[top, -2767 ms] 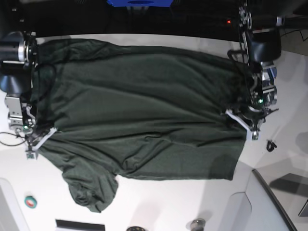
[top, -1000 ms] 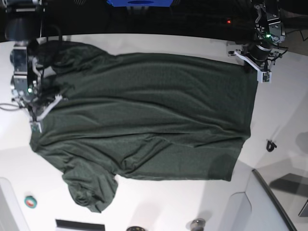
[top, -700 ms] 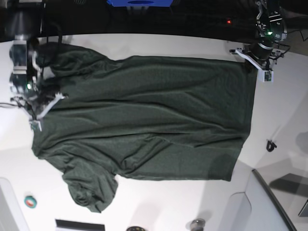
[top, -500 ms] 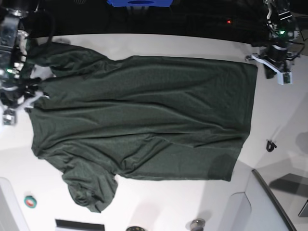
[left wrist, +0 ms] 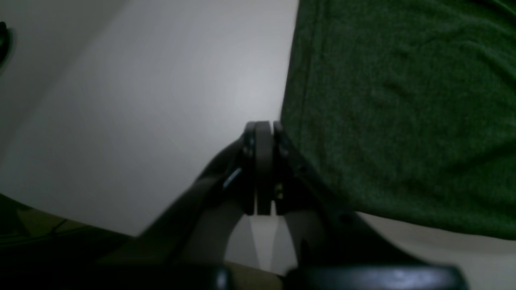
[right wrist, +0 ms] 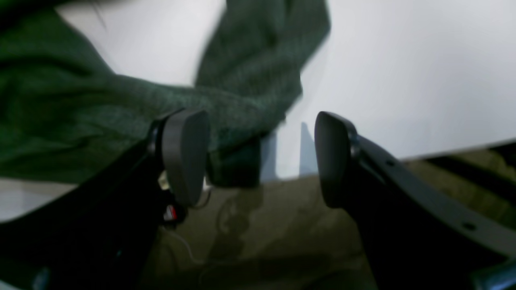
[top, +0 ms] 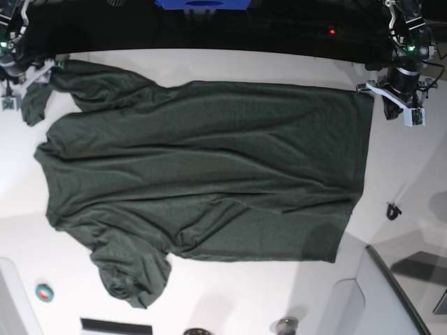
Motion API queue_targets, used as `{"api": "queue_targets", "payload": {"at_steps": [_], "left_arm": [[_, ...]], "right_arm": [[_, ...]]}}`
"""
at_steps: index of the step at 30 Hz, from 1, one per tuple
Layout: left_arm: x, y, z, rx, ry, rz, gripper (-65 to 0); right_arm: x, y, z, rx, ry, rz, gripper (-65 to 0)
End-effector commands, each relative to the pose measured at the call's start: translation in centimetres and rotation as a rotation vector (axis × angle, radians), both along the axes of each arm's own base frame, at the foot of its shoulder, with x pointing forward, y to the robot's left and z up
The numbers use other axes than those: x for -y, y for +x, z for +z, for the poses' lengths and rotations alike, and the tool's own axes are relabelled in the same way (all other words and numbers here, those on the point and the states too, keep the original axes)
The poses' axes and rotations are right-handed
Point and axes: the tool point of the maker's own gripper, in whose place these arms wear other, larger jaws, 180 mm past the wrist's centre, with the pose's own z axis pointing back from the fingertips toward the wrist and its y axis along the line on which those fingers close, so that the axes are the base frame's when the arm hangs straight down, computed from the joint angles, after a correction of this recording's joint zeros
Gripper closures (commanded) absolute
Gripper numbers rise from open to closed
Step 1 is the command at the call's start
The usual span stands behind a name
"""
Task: Layout the t-shirt on the table in an organized manner, then fold the t-shirt properly
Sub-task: 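Hold the shirt edge with both grippers and stretch it taut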
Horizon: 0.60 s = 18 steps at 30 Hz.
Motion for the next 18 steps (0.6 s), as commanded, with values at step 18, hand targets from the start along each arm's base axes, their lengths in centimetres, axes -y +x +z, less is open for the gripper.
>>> {"api": "queue_targets", "payload": {"at_steps": [18], "left_arm": [[-0.8,0.4,1.1,0.031,0.027,-0.001,0.0]], "right_arm": [[2.2,-0.8,2.4,0.039,-0.067,-0.011,-37.7]]}}
